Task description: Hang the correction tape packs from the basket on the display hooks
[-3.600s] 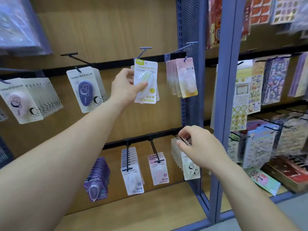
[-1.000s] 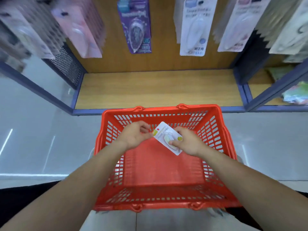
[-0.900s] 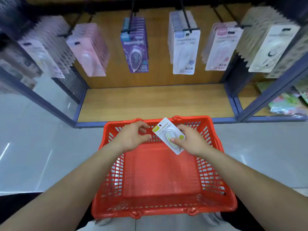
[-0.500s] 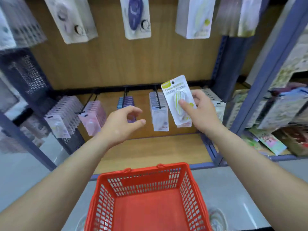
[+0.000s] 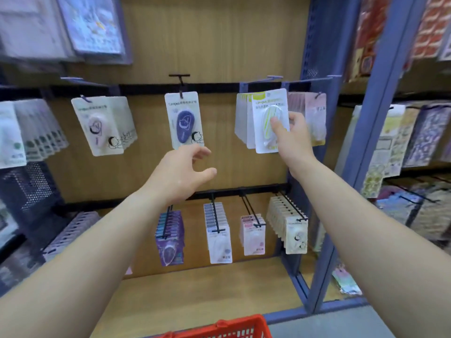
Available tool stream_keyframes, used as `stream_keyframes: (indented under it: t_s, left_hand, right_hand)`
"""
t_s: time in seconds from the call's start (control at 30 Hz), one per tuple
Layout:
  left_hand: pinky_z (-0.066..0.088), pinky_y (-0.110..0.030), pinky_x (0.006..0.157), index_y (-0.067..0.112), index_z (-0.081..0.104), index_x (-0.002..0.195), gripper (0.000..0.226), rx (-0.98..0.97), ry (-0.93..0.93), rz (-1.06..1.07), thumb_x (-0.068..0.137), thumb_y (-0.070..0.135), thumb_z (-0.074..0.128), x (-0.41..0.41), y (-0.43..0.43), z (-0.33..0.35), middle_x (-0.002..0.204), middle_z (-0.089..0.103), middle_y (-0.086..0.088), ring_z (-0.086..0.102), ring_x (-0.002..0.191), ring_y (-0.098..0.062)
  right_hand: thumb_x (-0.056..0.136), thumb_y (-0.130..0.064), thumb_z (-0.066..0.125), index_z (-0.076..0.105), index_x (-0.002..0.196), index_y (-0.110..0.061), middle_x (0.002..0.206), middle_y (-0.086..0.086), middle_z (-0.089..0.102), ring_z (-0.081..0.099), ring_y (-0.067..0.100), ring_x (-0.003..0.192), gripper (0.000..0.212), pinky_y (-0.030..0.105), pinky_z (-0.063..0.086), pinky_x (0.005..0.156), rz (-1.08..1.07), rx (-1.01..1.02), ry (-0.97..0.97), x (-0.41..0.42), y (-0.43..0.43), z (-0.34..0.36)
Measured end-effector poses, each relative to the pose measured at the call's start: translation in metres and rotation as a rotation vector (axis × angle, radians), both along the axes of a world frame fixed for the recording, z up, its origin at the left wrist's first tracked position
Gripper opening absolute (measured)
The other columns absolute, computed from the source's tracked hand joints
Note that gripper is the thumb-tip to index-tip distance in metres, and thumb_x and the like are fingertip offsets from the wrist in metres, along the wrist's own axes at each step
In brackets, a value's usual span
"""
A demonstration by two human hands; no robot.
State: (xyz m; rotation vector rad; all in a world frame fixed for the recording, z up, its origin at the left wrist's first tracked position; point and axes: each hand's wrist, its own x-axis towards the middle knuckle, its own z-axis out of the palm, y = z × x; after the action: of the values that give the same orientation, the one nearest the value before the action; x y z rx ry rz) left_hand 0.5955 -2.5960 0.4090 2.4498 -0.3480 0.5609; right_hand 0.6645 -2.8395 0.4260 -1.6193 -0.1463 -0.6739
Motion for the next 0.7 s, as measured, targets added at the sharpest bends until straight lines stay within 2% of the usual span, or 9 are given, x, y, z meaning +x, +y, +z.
stream_keyframes:
  t_s: [0.17,0.33,0.43,0.6,0.7]
  left_hand:
    - [0.041,-0.024,0.098,0.026,0.06,0.134,0.046,0.073,-0.043,0.004,0.091,0.038,0.071,0.013,0.001,0.01,0.133,0.062,0.009,0.056,0.119,-0.007]
    - [0.045,-0.033,0.103,0.027,0.057,0.137,0.048,0.102,-0.074,0.032,0.092,0.04,0.07,0.023,0.001,0.014,0.139,0.058,0.006,0.055,0.126,-0.013]
    - [0.046,-0.033,0.101,0.027,0.055,0.139,0.05,0.099,-0.1,0.054,0.093,0.039,0.069,0.026,0.001,0.014,0.142,0.054,0.006,0.052,0.129,-0.015]
    - [0.045,-0.029,0.097,0.027,0.051,0.141,0.052,0.102,-0.106,0.077,0.094,0.039,0.068,0.032,0.005,0.013,0.143,0.052,0.005,0.051,0.13,-0.015]
    - [0.045,-0.031,0.098,0.025,0.049,0.144,0.054,0.106,-0.096,0.083,0.094,0.037,0.068,0.037,0.006,0.014,0.144,0.051,0.003,0.051,0.129,-0.016]
  right_hand:
    - [0.103,-0.032,0.055,0.053,0.122,-0.02,0.108,-0.016,0.06,0.06,0.007,0.101,0.023,0.024,0.048,0.078,0.004,-0.039,0.059,0.023,-0.009,0.002]
    - [0.104,-0.032,0.055,0.054,0.123,-0.02,0.109,-0.017,0.06,0.058,-0.002,0.098,0.023,0.019,0.046,0.075,0.014,-0.044,0.057,0.031,-0.011,0.003]
    - [0.104,-0.032,0.056,0.054,0.12,-0.022,0.107,-0.018,0.06,0.058,-0.004,0.094,0.019,0.016,0.044,0.069,0.018,-0.048,0.064,0.036,-0.009,0.004]
    - [0.101,-0.033,0.059,0.059,0.121,-0.019,0.113,-0.007,0.066,0.063,0.007,0.099,0.025,0.022,0.047,0.072,-0.016,-0.017,0.091,0.046,-0.003,0.003]
    - [0.101,-0.035,0.058,0.059,0.117,-0.023,0.11,-0.008,0.066,0.064,0.014,0.099,0.02,0.027,0.048,0.076,-0.081,-0.082,0.098,0.055,0.0,0.0]
